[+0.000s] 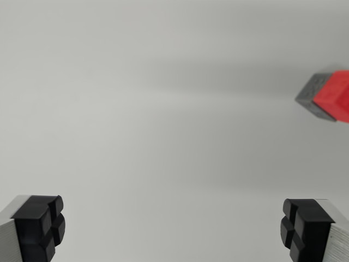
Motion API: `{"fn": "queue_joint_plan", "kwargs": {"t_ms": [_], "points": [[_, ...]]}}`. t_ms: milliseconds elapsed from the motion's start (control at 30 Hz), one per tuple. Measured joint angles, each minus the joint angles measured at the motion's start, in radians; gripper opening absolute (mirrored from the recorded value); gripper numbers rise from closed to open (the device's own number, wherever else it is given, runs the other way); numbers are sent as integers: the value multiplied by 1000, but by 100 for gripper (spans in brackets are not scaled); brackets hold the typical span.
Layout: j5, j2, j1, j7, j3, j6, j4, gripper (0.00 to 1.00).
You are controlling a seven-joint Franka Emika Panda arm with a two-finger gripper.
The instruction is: Destack cube
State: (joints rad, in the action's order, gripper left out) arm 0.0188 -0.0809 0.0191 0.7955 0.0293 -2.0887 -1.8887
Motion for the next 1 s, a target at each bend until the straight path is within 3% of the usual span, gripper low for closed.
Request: {"fn": "queue_joint_plan", "kwargs": {"t_ms": [567, 1000], "points": [[0, -1, 0, 1, 1, 0, 0, 100], [0, -15, -8, 7, 10, -8, 0, 100]]}}
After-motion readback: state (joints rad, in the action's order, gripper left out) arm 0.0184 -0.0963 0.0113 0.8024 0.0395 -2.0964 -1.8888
